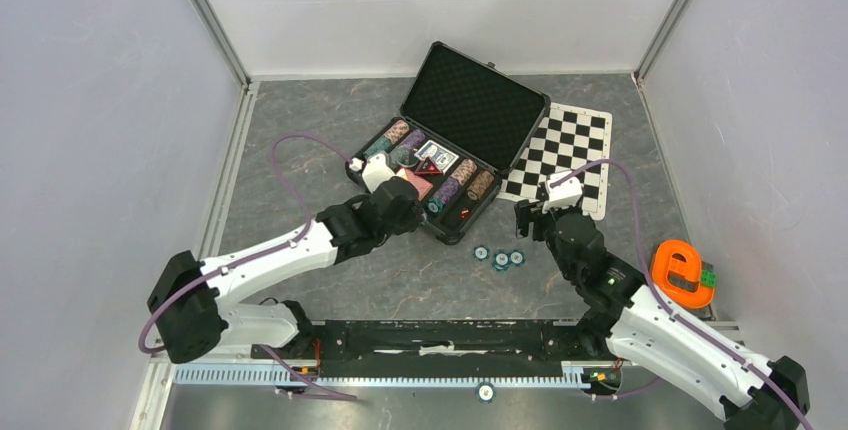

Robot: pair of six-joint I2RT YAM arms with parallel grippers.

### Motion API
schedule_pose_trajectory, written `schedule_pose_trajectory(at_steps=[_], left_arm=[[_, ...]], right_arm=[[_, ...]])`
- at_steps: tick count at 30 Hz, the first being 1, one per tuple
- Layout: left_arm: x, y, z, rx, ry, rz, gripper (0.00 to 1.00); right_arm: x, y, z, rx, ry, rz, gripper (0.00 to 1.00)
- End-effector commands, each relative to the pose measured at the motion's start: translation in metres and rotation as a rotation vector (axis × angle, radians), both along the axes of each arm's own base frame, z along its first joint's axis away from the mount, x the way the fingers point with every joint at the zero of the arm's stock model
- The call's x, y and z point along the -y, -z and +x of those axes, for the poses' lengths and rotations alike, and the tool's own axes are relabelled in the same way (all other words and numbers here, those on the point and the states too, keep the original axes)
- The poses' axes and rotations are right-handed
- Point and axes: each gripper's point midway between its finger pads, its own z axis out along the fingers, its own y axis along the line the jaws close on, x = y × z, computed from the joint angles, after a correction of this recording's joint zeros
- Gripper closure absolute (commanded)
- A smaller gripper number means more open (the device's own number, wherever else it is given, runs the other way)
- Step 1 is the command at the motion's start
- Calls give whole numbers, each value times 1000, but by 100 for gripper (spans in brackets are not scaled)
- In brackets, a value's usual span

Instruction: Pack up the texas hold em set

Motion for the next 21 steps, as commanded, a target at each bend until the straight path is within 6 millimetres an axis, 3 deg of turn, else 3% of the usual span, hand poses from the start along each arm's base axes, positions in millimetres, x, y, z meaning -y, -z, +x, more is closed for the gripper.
schedule_pose_trajectory(at_steps=[1,10,21], left_arm=[[-5,-3,21,45,-153,-18,98],[14,11,33,21,-152,-4,98],[14,9,43,51,-211,-20,98]], right_arm=[[3,-10,1,45,29,54,19],[-1,-9,0,44,2,56,19],[-2,-10,-1,48,-13,53,19]])
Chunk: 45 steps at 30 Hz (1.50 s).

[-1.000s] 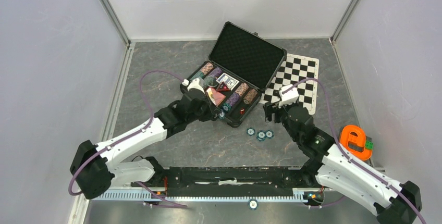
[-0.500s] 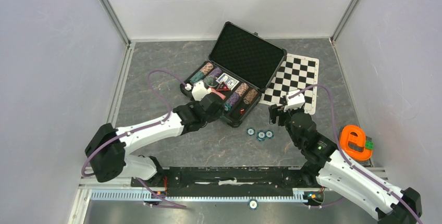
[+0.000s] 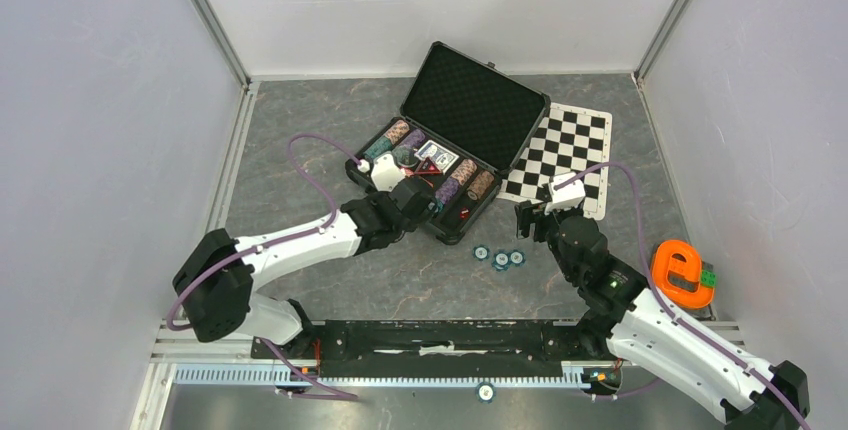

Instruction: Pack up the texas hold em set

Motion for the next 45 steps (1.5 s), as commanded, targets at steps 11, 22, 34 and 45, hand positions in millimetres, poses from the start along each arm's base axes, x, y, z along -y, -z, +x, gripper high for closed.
schedule_pose_trajectory(at_steps=[11,22,34,45], left_arm=[[21,-3,28,35,-130,-69,98],[20,-2,29,22,-147,-51,81],[13,-13,25,34,-124,-34,73],[25,-48,21,155,105,-5,41]], right_arm=[[-5,-5,1,21,-19,22,19],[-9,-1,2,1,-33,14,19],[-13,0,2,-5,-50,10,19],[-22,-3,1,-15,-94,15,19]])
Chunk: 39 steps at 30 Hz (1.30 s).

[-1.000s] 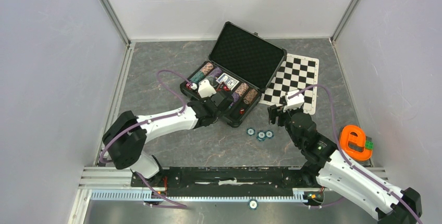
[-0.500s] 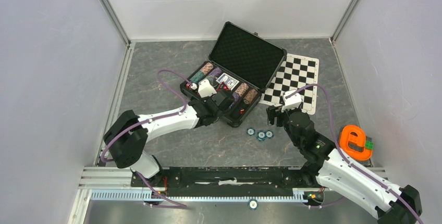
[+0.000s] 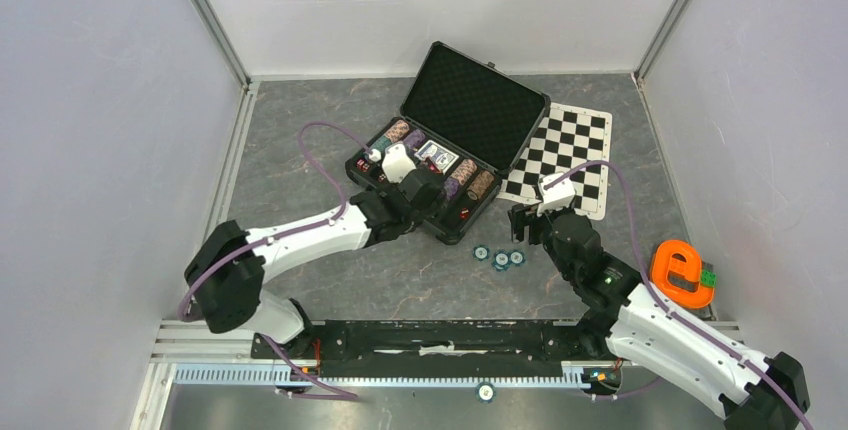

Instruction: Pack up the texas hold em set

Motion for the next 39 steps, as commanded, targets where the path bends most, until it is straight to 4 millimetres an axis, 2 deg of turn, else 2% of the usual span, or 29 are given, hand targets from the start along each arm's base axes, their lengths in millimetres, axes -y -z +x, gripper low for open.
schedule_pose_trajectory(at_steps=[1,4,8,9,11,13,19,25,31,39], left_arm=[[3,-47,2,139,95,-24,40],[-10,-57,-3,161,79,-31,44],[-30,-57,-13,127,42,9,61],[-34,-56,-15,114,38,21,68],[-39,-50,-20,83,29,38,87],[-43,-44,-24,58,21,44,98],[-37,-25,-27,6,33,51,98],[-15,-5,-22,-52,78,63,98],[7,0,-15,-78,115,54,98],[11,16,-5,-104,110,55,98]], right_arm=[[-11,-16,3,27,-38,37,19],[-14,-16,2,16,-56,32,20],[-14,-17,1,16,-59,37,20],[-14,-18,1,18,-58,39,20],[-14,-17,0,18,-59,41,20],[-14,-16,0,15,-59,40,20],[-17,-14,0,6,-70,40,20],[-16,-13,-1,5,-69,39,20],[-12,-17,-2,20,-59,48,20],[-11,-15,-1,17,-53,36,21]])
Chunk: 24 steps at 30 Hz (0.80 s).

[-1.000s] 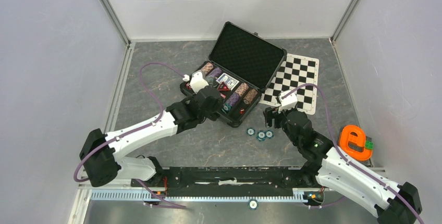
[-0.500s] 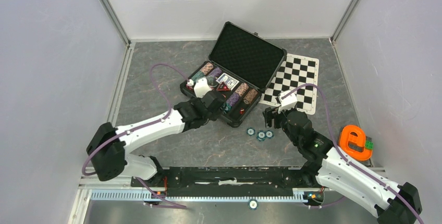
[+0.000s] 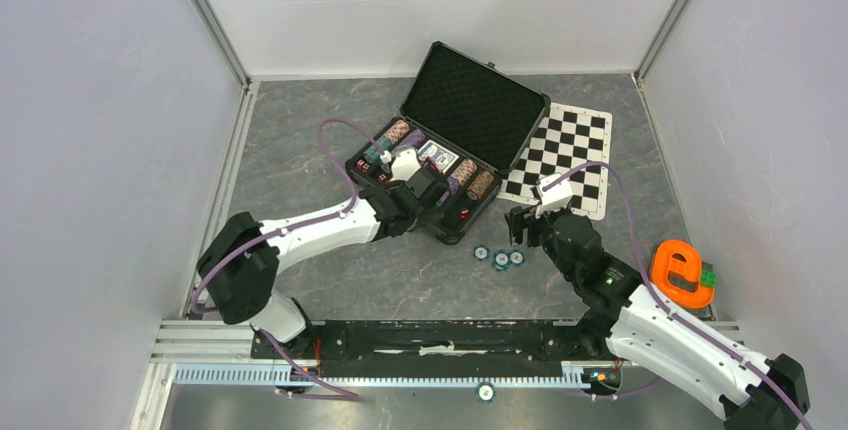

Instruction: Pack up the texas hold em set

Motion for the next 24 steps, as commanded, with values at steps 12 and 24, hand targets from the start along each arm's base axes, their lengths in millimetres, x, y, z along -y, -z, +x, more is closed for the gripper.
schedule_pose_trajectory(at_steps=[12,24], left_arm=[[9,-30,22,113,-10,-77,98],[-36,-39,6,87,-111,25,98]], right_arm=[[-2,-16,5,30,11,20,21],[-3,-14,5,19,10,24,21]])
